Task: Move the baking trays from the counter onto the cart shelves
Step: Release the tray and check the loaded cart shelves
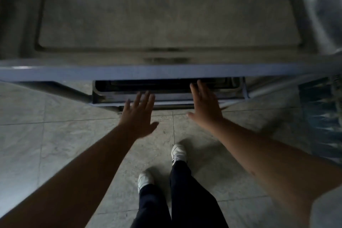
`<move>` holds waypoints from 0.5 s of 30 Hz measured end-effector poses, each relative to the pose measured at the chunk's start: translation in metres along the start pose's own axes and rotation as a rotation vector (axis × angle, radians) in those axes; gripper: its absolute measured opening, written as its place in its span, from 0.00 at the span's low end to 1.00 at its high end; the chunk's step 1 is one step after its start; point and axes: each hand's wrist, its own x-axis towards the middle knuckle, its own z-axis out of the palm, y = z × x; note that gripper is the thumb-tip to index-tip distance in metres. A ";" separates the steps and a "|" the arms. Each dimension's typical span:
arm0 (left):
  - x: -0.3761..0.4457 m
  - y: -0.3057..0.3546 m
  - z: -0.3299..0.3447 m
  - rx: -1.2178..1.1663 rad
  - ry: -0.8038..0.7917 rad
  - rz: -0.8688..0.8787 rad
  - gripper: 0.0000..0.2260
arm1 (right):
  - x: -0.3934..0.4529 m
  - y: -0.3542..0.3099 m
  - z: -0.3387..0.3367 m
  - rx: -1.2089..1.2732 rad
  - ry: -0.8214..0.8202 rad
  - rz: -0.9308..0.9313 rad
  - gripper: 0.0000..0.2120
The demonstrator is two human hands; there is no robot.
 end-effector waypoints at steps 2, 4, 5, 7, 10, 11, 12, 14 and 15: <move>0.029 -0.011 0.007 0.001 0.032 0.007 0.46 | 0.022 0.000 0.016 -0.043 -0.011 0.019 0.51; 0.047 -0.021 0.019 -0.062 0.024 -0.027 0.47 | 0.037 0.002 0.029 -0.101 -0.033 0.016 0.51; 0.053 -0.027 0.026 -0.091 0.019 -0.046 0.47 | 0.042 0.003 0.036 -0.120 -0.034 0.002 0.51; 0.061 -0.035 0.042 -0.096 0.048 -0.054 0.48 | 0.046 0.005 0.050 -0.152 0.012 -0.022 0.50; 0.063 -0.039 0.058 -0.022 0.191 -0.028 0.48 | 0.044 0.007 0.064 -0.168 0.102 -0.008 0.48; 0.063 -0.039 0.060 0.003 0.228 -0.023 0.48 | 0.044 0.006 0.067 -0.169 0.120 -0.001 0.47; 0.061 -0.039 0.064 0.018 0.250 -0.022 0.48 | 0.042 0.004 0.070 -0.177 0.130 0.004 0.47; 0.058 -0.039 0.069 0.035 0.273 -0.022 0.48 | 0.039 0.002 0.072 -0.200 0.143 0.012 0.47; 0.055 -0.040 0.072 0.044 0.274 -0.022 0.48 | 0.036 0.000 0.074 -0.214 0.140 0.015 0.48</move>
